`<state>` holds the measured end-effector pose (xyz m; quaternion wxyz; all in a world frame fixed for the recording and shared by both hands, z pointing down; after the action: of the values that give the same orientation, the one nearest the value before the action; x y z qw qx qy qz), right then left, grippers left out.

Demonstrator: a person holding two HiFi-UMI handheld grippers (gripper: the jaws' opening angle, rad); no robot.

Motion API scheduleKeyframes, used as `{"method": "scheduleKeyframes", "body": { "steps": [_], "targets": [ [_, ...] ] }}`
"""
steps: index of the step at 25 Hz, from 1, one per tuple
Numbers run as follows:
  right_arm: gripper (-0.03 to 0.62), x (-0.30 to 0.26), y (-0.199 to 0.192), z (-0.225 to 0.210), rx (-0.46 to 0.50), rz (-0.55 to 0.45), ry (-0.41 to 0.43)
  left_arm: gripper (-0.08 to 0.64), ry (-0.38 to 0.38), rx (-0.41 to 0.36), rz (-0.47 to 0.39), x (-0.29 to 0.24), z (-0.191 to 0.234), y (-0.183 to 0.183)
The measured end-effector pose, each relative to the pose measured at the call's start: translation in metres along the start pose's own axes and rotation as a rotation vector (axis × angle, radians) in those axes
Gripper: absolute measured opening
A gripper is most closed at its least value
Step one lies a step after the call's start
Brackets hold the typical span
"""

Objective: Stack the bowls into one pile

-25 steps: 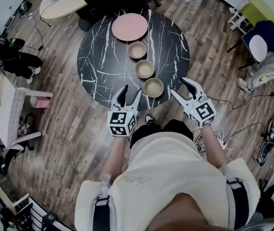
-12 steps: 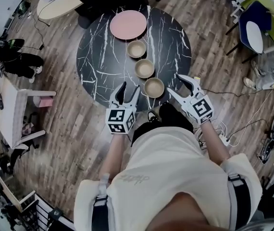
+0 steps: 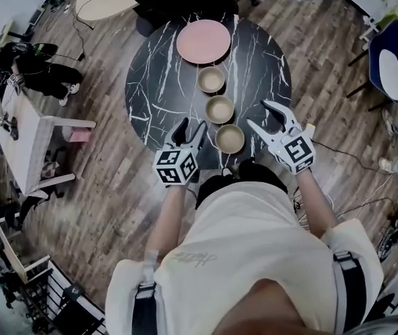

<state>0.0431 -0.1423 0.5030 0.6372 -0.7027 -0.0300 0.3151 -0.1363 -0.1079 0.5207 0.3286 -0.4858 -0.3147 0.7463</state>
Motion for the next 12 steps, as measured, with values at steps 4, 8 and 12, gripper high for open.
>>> {"method": "scheduleKeyframes", "body": {
  "steps": [4, 8, 12],
  "targets": [
    [0.238, -0.003, -0.012, -0.015, -0.013, -0.008, 0.035, 0.259, 0.048, -0.017, 0.026, -0.019, 0.008, -0.010],
    [0.236, -0.005, -0.019, -0.030, -0.071, -0.032, 0.071, 0.252, 0.059, -0.015, 0.070, -0.038, 0.016, -0.021],
    [0.235, -0.002, -0.026, -0.038, -0.045, -0.012, 0.063, 0.241, 0.040, 0.066, 0.088, -0.058, 0.025, -0.032]
  ]
}}
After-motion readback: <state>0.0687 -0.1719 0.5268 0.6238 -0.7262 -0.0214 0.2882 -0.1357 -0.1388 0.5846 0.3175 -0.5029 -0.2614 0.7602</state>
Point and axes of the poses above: the fingertips, and each gripper's own axes: x backward along the fingers, z to its left, y out of its top, the point moved 1 cm from there along x, backward along the fingers, and after that the axes turned 8 degrees about z, right-handed, at the moved point
